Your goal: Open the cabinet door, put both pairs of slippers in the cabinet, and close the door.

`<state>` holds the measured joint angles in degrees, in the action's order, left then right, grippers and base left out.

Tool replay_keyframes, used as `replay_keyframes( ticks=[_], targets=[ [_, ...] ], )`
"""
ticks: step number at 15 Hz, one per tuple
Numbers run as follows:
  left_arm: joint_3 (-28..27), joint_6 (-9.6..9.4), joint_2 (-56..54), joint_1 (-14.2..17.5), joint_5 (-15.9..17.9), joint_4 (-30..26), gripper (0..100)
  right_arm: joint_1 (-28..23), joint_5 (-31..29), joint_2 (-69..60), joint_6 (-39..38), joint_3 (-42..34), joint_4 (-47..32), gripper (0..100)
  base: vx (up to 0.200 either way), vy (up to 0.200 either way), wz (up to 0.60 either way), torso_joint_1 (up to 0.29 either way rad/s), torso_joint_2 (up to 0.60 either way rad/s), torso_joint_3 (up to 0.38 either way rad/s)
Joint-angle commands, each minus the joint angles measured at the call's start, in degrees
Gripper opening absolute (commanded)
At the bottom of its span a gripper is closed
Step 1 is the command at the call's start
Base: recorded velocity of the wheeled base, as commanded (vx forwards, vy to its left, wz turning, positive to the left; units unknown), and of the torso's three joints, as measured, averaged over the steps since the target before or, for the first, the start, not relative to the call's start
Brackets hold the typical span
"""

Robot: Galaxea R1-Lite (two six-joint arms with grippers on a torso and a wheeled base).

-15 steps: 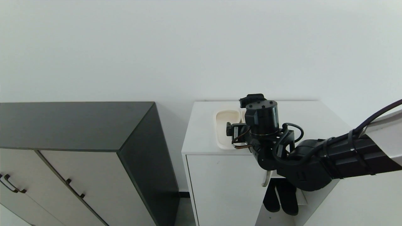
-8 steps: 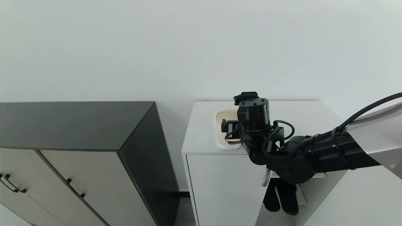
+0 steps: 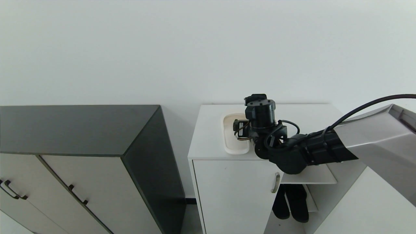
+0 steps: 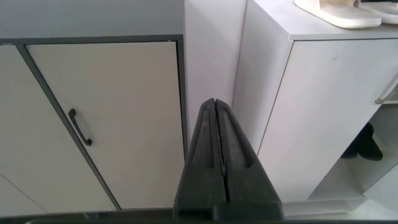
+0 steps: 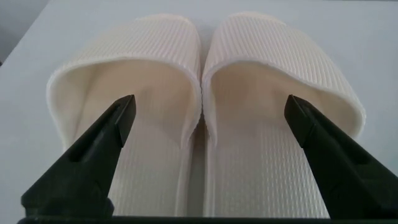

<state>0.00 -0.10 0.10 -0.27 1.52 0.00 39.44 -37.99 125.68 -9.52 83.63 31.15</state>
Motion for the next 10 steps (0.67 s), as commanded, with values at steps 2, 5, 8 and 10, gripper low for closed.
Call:
replay_keyframes(
  ticks=[2, 5, 8, 10],
  targets=[
    [0.0, 0.01, 0.0, 0.0, 0.0, 0.0, 0, -1.3, 0.0, 2.8, 0.0, 2.5, -0.1, 100, 0.000, 0.000, 0.00, 0.000, 0.00, 0.000],
    [0.0, 0.01, 0.0, 0.0, 0.0, 0.0, 0, -2.3, 0.0, 5.4, 0.0, 6.5, -0.1, 100, 0.000, 0.000, 0.00, 0.000, 0.00, 0.000],
    [0.0, 0.01, 0.0, 0.0, 0.0, 0.0, 0, -2.3, 0.0, 7.2, 0.4, 9.1, -0.1, 0, 0.000, 0.000, 0.00, 0.000, 0.00, 0.000],
    [0.0, 0.01, 0.0, 0.0, 0.0, 0.0, 0, -2.3, 0.0, 7.6, 1.2, 9.6, 0.0, 0, 0.000, 0.000, 0.00, 0.000, 0.00, 0.000]
  ],
)
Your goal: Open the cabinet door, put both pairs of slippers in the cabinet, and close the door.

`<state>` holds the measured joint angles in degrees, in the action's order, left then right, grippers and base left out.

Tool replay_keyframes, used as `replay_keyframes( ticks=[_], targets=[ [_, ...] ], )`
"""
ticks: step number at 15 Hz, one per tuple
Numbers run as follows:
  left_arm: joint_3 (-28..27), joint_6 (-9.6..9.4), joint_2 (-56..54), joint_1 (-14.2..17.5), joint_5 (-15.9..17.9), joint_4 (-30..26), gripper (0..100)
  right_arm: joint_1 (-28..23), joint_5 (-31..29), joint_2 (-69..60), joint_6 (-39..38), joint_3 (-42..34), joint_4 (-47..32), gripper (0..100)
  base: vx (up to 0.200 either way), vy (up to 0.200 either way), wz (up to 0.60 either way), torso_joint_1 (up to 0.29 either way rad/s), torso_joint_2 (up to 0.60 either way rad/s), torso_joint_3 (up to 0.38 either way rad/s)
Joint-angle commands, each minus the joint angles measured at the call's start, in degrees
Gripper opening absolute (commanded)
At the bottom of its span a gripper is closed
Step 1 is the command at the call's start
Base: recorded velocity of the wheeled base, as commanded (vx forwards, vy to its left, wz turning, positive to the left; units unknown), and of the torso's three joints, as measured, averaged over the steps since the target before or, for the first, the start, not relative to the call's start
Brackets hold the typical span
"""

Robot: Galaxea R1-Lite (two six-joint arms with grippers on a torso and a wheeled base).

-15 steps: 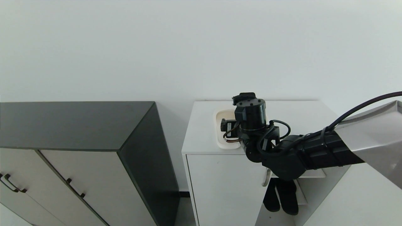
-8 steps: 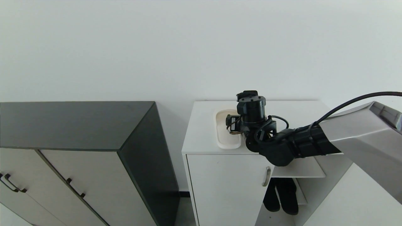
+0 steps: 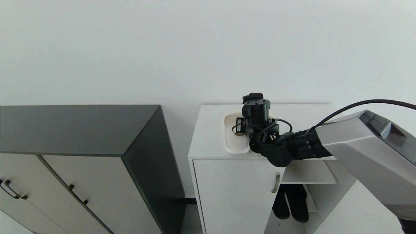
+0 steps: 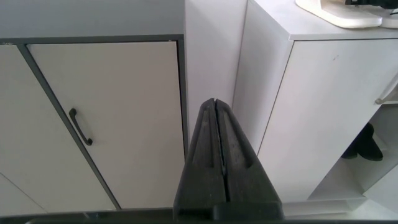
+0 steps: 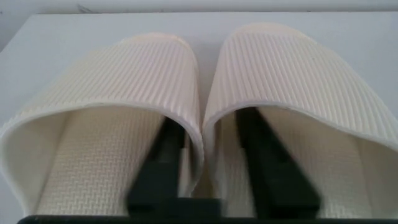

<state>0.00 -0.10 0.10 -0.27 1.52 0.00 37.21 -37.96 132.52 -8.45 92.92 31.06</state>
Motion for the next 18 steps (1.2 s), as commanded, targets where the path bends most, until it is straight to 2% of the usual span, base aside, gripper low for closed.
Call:
replay_keyframes(
  ticks=[1, 7, 11, 14, 16, 18],
  targets=[
    [0.0, 0.01, 0.0, 0.0, 0.0, 0.0, 0, 0.1, -0.3, 0.5, 0.2, 0.2, 0.1, 0, 0.000, 0.000, 0.00, 0.000, 0.00, 0.000],
    [0.0, 0.01, 0.0, 0.0, 0.0, 0.0, 0, 5.1, -0.2, -12.4, 0.2, -10.4, 0.1, 0, 0.000, 0.000, 0.00, 0.000, 0.00, 0.000],
    [0.0, 0.01, 0.0, 0.0, 0.0, 0.0, 0, 5.7, 0.5, -16.7, -0.7, -18.2, 0.6, 0, 0.000, 0.000, 0.00, 0.000, 0.00, 0.000],
    [0.0, 0.01, 0.0, 0.0, 0.0, 0.0, 0, 5.7, 4.9, -18.9, -1.2, -23.5, 1.5, 0, 0.000, 0.000, 0.00, 0.000, 0.00, 0.000],
    [0.0, -0.17, 0.0, 0.0, -0.2, 0.0, 0, 6.2, 10.1, -23.6, -0.7, -29.1, 2.2, 0, 0.000, 0.000, 0.00, 0.000, 0.00, 0.000],
    [0.0, -0.17, 0.0, 0.0, -0.3, 0.0, 0, 6.7, 10.7, -26.5, 0.5, -32.2, 2.1, 0, 0.000, 0.000, 0.00, 0.000, 0.00, 0.000]
  ],
)
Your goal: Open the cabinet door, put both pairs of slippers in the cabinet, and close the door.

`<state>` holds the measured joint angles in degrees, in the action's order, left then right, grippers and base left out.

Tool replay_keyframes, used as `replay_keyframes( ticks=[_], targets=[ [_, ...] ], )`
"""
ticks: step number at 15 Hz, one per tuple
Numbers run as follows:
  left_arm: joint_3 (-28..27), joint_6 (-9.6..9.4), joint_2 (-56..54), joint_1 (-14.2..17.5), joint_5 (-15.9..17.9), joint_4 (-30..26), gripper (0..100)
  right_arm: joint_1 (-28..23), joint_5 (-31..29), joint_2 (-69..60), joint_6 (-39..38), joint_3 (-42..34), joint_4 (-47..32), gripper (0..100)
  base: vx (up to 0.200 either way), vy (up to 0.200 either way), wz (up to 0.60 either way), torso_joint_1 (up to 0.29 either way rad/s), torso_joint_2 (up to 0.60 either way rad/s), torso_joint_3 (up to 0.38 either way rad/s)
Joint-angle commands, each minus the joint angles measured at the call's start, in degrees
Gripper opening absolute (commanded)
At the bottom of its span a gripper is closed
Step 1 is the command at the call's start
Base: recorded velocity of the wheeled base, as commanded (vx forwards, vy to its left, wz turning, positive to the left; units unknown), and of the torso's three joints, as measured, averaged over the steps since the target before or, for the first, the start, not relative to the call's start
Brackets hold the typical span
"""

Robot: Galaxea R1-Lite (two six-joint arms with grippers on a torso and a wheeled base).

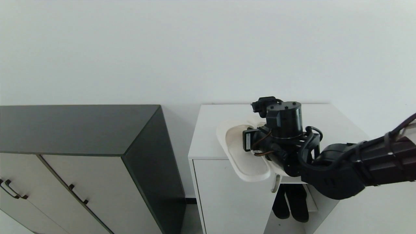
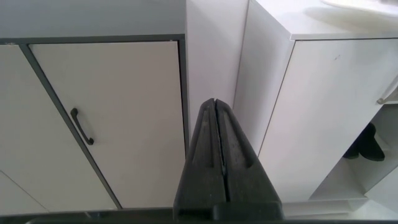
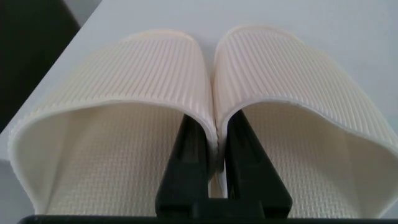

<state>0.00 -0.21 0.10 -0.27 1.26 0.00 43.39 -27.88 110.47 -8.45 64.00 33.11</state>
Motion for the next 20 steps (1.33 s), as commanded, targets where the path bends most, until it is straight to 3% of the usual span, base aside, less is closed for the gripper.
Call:
replay_keyframes(
  ticks=[1, 15, 20],
  targets=[
    [0.0, -0.06, 0.0, 0.0, -0.1, 0.0, 0, 1.0, 0.8, -5.5, 1.2, -5.1, 0.1, 0, 0.000, 0.000, 0.00, 0.000, 0.00, 0.000],
    [0.0, 0.12, 0.0, 0.0, -0.7, 0.0, 0, 2.1, 1.4, -4.9, 3.2, -7.7, 3.5, 0, 0.000, 0.000, 0.00, 0.000, 0.00, 0.000],
    [0.0, 0.47, 0.0, 0.0, -0.6, 0.0, 0, 2.1, 1.3, -4.8, 3.2, -7.8, 3.6, 0, -0.200, 0.000, 0.00, 0.002, 0.00, 0.003]
  ],
)
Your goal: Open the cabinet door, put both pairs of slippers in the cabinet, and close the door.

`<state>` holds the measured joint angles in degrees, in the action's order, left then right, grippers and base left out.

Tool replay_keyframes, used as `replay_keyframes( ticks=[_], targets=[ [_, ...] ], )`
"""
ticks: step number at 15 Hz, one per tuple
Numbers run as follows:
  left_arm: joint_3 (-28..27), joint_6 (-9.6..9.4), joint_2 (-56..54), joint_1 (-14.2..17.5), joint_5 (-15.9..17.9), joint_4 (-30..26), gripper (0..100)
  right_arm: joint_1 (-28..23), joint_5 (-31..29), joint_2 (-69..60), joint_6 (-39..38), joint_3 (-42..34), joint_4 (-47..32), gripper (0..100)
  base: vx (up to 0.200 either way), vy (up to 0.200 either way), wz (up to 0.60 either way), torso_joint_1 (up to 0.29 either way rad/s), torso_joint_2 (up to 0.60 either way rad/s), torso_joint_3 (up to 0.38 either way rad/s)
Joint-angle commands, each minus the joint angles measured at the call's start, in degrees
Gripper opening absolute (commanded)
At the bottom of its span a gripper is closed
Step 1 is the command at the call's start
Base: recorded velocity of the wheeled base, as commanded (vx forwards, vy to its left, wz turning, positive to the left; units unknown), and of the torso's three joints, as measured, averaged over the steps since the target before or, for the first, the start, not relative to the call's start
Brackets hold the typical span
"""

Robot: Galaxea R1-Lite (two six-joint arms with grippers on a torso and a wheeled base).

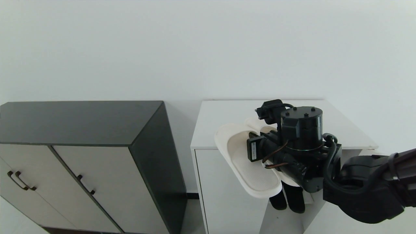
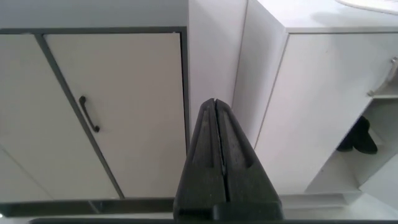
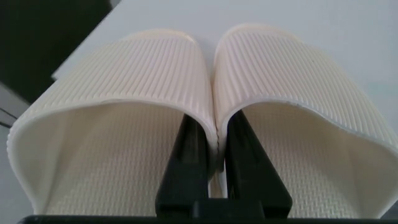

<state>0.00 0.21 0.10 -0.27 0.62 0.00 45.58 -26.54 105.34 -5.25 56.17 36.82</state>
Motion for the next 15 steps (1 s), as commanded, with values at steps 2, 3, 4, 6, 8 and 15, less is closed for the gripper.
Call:
replay_keyframes(
  ticks=[2, 3, 4, 6, 8, 15],
  targets=[
    [0.0, 0.06, 0.0, 0.0, 0.0, 0.0, 0, -0.1, 0.0, 0.3, 0.0, -0.1, -0.1, 0, -0.200, 0.000, 0.00, -0.005, 0.00, 0.002],
    [0.0, -0.03, 0.0, 0.0, 0.0, 0.0, 0, -0.1, 0.0, 0.3, 0.0, -0.1, -0.1, 0, -0.200, 0.000, 0.00, 0.002, 0.00, -0.002],
    [0.0, -0.03, 0.0, 0.0, 0.1, 0.0, 0, -0.1, 0.0, 0.3, 0.0, -0.1, -0.1, 0, -0.200, 0.000, 0.00, 0.002, 0.00, -0.002],
    [0.0, 0.06, 0.0, 0.0, 0.0, 0.0, 0, -0.1, 0.0, 0.3, 0.0, -0.2, -0.1, 0, -0.100, 0.000, 0.00, -0.001, 0.00, 0.004],
    [0.0, 0.06, 0.0, 0.0, 0.0, 0.0, 0, -0.1, 0.0, 0.3, 0.0, -0.2, -0.1, 0, 0.000, 0.000, 0.00, 0.000, 0.00, 0.000],
    [0.0, 0.06, 0.0, 0.0, 0.0, 0.0, 0, -0.1, 0.0, 1.0, 0.0, -0.3, 0.0, 0, 0.000, 0.000, 0.00, 0.000, 0.00, 0.000]
  ],
)
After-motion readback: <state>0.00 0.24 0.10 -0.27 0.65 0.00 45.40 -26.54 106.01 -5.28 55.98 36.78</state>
